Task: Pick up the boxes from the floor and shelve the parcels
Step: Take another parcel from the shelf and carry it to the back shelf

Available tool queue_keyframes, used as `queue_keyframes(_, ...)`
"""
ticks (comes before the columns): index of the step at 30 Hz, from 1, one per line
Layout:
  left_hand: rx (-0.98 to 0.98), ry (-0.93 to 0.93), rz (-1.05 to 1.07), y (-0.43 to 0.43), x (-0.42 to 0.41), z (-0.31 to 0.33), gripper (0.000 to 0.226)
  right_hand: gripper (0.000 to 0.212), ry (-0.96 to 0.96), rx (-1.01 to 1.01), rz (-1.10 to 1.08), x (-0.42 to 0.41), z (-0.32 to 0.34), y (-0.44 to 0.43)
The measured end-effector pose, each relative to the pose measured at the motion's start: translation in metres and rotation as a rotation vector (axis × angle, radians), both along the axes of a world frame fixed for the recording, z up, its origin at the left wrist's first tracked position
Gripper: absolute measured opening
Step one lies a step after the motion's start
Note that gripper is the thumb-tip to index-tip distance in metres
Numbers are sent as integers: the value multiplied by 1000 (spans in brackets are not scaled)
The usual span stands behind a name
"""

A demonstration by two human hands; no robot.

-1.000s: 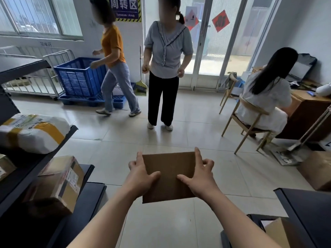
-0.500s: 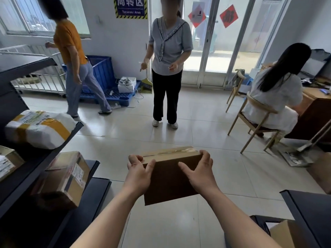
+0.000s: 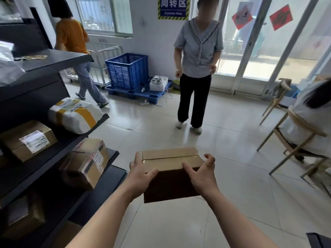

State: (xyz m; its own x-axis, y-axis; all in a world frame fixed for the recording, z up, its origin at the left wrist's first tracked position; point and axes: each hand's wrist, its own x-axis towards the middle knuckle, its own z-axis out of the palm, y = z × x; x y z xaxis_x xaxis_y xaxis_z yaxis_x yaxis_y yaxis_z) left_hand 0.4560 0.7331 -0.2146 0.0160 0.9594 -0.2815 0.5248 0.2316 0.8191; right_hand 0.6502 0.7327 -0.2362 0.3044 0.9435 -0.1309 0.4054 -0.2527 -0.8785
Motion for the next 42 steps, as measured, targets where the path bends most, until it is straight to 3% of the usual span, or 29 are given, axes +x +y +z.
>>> queue_keyframes(3,3,19,20,-4,0,5,84,94,-10,-56,96,5,-3,3)
queue_keyframes(7,2,4,80,-13,-4,9,76,86,-4,-88,212,8,-8,7)
queue_keyframes(14,35,-11,274,-39,-13,-1,89,75,-5,-6,350,-9,-14,11)
queue_keyframes(20,95,1,487,-66,-22,-9,80,75,72,4,470,-30,-24,8)
queue_keyframes(24,84,44,578,-81,-30,-10,89,84,62,20,549,-42,-24,3)
queue_keyframes(28,71,99,658,-93,-38,-10,84,109,-23,55,661,-53,-25,-2)
queue_keyframes(38,153,60,749,-120,-64,-7,63,90,-2,108,714,-85,-15,-19)
queue_keyframes(42,181,13,756,-138,-84,-8,64,79,100,120,673,-104,-10,-33)
